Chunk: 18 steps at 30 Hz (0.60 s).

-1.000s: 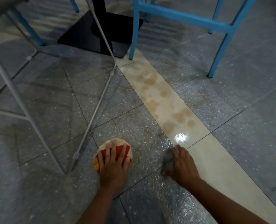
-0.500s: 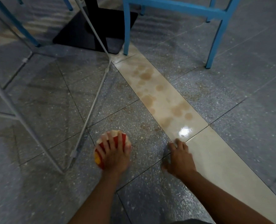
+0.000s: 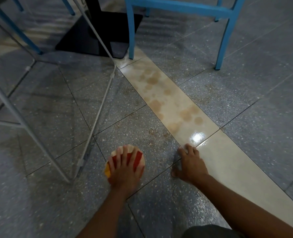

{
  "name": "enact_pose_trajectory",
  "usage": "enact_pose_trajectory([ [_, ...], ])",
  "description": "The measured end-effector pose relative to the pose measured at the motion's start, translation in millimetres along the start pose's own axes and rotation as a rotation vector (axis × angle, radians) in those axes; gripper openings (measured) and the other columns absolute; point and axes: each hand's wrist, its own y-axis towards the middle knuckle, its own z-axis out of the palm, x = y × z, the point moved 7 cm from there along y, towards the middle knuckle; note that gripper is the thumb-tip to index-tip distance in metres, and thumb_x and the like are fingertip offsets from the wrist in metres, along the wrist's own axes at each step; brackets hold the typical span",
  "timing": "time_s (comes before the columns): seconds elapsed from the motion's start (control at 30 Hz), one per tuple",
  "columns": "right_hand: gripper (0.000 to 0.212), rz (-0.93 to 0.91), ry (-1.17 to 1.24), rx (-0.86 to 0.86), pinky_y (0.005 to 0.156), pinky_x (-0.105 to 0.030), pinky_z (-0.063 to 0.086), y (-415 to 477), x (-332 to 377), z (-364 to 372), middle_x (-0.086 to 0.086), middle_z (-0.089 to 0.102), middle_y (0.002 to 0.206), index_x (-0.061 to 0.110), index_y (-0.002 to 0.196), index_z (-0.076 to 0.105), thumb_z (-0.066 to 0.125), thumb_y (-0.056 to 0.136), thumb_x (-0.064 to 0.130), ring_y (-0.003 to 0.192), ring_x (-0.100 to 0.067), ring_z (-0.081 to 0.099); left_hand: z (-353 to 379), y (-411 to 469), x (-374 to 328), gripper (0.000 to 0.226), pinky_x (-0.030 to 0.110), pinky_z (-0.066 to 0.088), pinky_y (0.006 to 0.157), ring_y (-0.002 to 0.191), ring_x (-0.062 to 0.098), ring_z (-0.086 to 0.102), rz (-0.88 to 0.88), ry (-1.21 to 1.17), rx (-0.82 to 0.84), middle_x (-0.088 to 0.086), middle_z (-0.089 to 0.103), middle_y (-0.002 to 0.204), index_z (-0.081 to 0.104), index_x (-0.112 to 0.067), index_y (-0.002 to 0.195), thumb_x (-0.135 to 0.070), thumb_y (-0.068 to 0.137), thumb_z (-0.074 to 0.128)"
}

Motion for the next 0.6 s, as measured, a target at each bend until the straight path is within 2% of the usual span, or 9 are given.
enact_pose_trajectory([
  [0.07, 0.096, -0.007, 0.029, 0.015, 0.115, -0.053, 0.043, 0.7, -5.7, -3.6, -0.009, 0.018, 0.168, 0.028, 0.156, 0.033, 0.082, 0.076, 0.05, 0.152, -0.036, 0.023, -4.8, 16.4, -34.4, 0.073, 0.07, -0.009, 0.127, 0.163, 0.042, -0.021, -0.147, -0.077, 0.026, 0.014, -0.026, 0.175, -0.026, -0.036, 0.164, -0.065, 0.107, 0.008],
  [0.1, 0.097, 0.003, 0.021, 0.008, 0.115, -0.051, 0.042, 0.3, -11.2, -7.0, -0.01, 0.02, 0.168, 0.028, 0.155, 0.034, 0.084, 0.075, 0.05, 0.151, -0.035, 0.026, -3.6, 18.9, -56.7, 0.072, 0.071, -0.01, 0.126, 0.163, 0.044, -0.02, -0.131, -0.09, 0.048, 0.016, -0.025, 0.175, -0.024, -0.033, 0.165, -0.063, 0.108, 0.007],
  [0.17, 0.1, 0.048, -0.054, -0.027, 0.113, -0.051, 0.044, -1.5, -24.4, -13.9, -0.013, 0.024, 0.166, 0.025, 0.156, 0.033, 0.084, 0.075, 0.052, 0.149, -0.035, 0.03, 4.0, 1.7, -102.8, 0.069, 0.07, -0.011, 0.127, 0.165, 0.046, -0.01, 0.094, -0.066, 0.075, 0.015, -0.016, 0.176, -0.002, -0.034, 0.171, -0.06, 0.108, 0.008],
  [0.23, 0.104, 0.098, -0.083, -0.051, 0.11, -0.053, 0.046, -3.1, -34.7, -17.6, -0.014, 0.025, 0.165, 0.023, 0.157, 0.03, 0.085, 0.074, 0.054, 0.148, -0.035, 0.03, 19.9, -39.8, -127.0, 0.061, 0.066, 0.0, 0.127, 0.165, 0.043, 0.01, 0.452, -0.004, 0.112, 0.011, 0.006, 0.18, 0.025, -0.04, 0.168, -0.058, 0.11, 0.024],
  [0.27, 0.108, 0.125, -0.076, -0.047, 0.11, -0.055, 0.045, -4.0, -38.6, -17.8, -0.014, 0.024, 0.164, 0.021, 0.157, 0.029, 0.086, 0.072, 0.055, 0.148, -0.036, 0.029, 25.8, -59.5, -121.8, 0.058, 0.063, 0.007, 0.127, 0.165, 0.039, 0.018, 0.58, 0.029, 0.111, 0.008, 0.018, 0.179, 0.032, -0.043, 0.166, -0.06, 0.11, 0.031],
  [0.33, 0.114, 0.169, -0.057, -0.016, 0.111, -0.057, 0.044, -4.7, -42.3, -15.4, -0.015, 0.021, 0.163, 0.019, 0.157, 0.026, 0.088, 0.068, 0.056, 0.149, -0.037, 0.026, 28.4, -77.3, -83.0, 0.059, 0.055, 0.015, 0.127, 0.164, 0.029, 0.026, 0.685, 0.056, 0.051, -0.001, 0.026, 0.178, 0.036, -0.049, 0.162, -0.068, 0.107, 0.039],
  [0.43, 0.117, 0.193, -0.009, 0.007, 0.109, -0.056, 0.046, -3.7, -38.6, -6.2, -0.017, 0.023, 0.16, 0.016, 0.155, 0.027, 0.091, 0.064, 0.055, 0.146, -0.038, 0.029, 12.0, -59.8, 4.0, 0.062, 0.047, 0.008, 0.131, 0.163, 0.027, 0.03, 0.462, 0.072, 0.007, -0.005, 0.02, 0.177, 0.037, -0.053, 0.161, -0.074, 0.103, 0.042],
  [0.53, 0.11, 0.188, -0.003, -0.017, 0.103, -0.05, 0.051, -0.4, -31.2, -1.9, -0.02, 0.03, 0.149, 0.01, 0.147, 0.036, 0.093, 0.062, 0.051, 0.136, -0.037, 0.038, -12.7, -5.7, 46.1, 0.074, 0.051, -0.008, 0.132, 0.168, 0.031, -0.001, 0.144, 0.059, 0.048, 0.0, -0.008, 0.18, -0.002, -0.051, 0.168, -0.077, 0.104, 0.023],
  [0.6, 0.106, 0.189, -0.008, -0.014, 0.101, -0.048, 0.052, 1.3, -28.9, -0.2, -0.02, 0.03, 0.147, 0.009, 0.143, 0.038, 0.093, 0.062, 0.049, 0.134, -0.037, 0.038, -22.6, 27.3, 35.0, 0.075, 0.058, -0.013, 0.131, 0.166, 0.035, -0.014, -0.082, -0.035, 0.034, 0.006, -0.019, 0.179, -0.017, -0.045, 0.167, -0.073, 0.105, 0.014],
])
